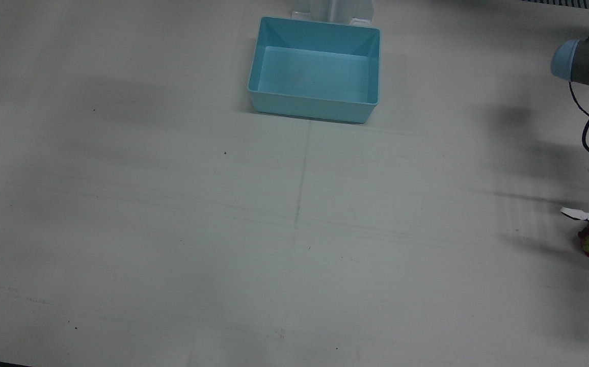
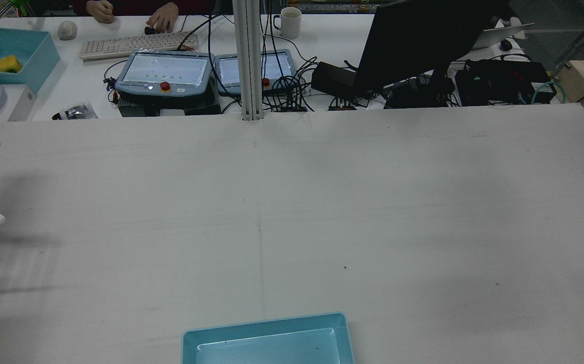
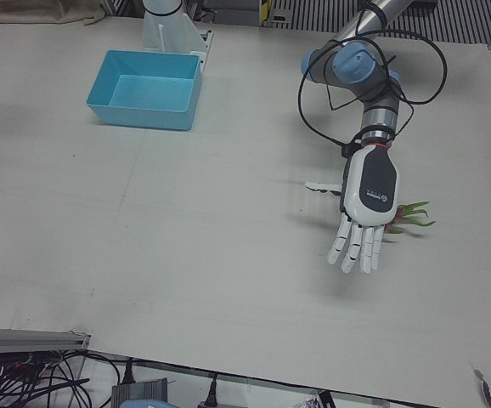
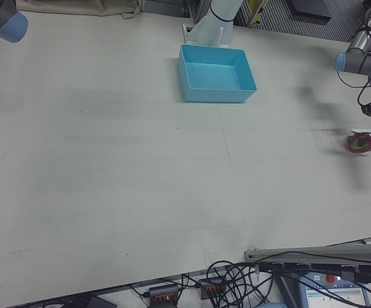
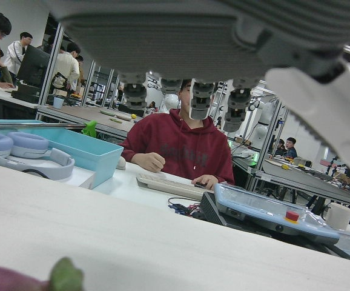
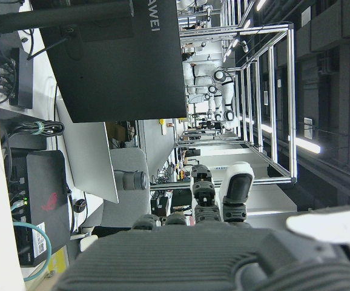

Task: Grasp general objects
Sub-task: 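Move the left hand down onto the pink dragon fruit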

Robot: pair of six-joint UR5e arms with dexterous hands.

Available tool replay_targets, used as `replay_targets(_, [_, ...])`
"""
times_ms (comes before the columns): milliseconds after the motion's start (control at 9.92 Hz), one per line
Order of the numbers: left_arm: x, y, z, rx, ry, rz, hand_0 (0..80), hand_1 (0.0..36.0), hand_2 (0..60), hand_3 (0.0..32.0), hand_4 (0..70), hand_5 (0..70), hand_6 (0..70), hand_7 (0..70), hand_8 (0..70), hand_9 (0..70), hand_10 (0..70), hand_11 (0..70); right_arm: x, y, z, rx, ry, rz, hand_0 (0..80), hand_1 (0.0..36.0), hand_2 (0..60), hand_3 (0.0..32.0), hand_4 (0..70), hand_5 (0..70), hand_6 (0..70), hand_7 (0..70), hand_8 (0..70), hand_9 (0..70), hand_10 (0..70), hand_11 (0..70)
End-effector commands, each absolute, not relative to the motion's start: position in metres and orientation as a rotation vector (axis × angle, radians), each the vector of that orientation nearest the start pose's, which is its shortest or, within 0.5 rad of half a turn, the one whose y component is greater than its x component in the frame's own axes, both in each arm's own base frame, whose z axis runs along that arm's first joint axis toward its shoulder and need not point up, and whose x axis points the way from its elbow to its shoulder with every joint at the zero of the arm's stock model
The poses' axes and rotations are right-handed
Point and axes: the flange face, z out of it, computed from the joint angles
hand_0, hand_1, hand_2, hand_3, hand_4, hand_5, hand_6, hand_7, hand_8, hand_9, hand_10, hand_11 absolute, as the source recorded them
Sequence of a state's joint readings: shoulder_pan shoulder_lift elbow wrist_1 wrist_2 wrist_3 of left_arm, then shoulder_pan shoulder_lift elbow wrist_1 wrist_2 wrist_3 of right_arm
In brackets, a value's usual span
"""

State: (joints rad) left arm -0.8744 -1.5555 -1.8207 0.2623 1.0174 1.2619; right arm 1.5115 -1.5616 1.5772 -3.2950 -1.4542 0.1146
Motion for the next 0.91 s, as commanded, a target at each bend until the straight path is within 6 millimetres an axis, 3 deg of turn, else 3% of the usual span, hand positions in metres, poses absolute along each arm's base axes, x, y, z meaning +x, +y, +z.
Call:
replay_targets(0, [0.117,-0.427,0.647,0.854,1.376,-1.427,52.2,14.9,0.0,21.4,0.0,10.7,0.0,14.2,0.0,1.4,0.0,0.0,0.117,-0.488,0.693,0.036,1.992,-2.276,0.0,0.0,0.0,0.0,0.0,0.0,0.0,0.0,0.0,0.0,0.0,0.0])
replay_targets(303, [0.092,-0.396,0.679,0.832,1.338,-1.447,50.8,14.9,0.0,24.6,0.0,7.1,0.0,9.5,0.0,0.5,0.0,0.0,0.117,-0.488,0.693,0.038,1.991,-2.275,0.0,0.0,0.0,0.0,0.0,0.0,0.0,0.0,0.0,0.0,0.0,0.0])
replay_targets(403, [0.092,-0.393,0.688,0.829,1.318,-1.439,51.0,14.6,0.0,27.2,0.0,6.8,0.0,8.9,0.0,0.3,0.0,0.0,0.117,-0.488,0.693,0.038,1.991,-2.275,0.0,0.0,0.0,0.0,0.0,0.0,0.0,0.0,0.0,0.0,0.0,0.0])
replay_targets(605, [0.096,-0.397,0.689,0.830,1.324,-1.435,50.7,13.9,0.0,31.4,0.0,5.5,0.0,7.9,0.0,0.1,0.0,0.0,0.117,-0.488,0.693,0.038,1.991,-2.275,0.0,0.0,0.0,0.0,0.0,0.0,0.0,0.0,0.0,0.0,0.0,0.0])
replay_targets(807, [0.103,-0.404,0.700,0.845,1.301,-1.436,53.1,16.3,0.0,32.0,0.0,9.1,0.0,9.4,0.0,0.4,0.0,0.0,0.117,-0.488,0.694,0.038,1.990,-2.276,0.0,0.0,0.0,0.0,0.0,0.0,0.0,0.0,0.0,0.0,0.0,0.0])
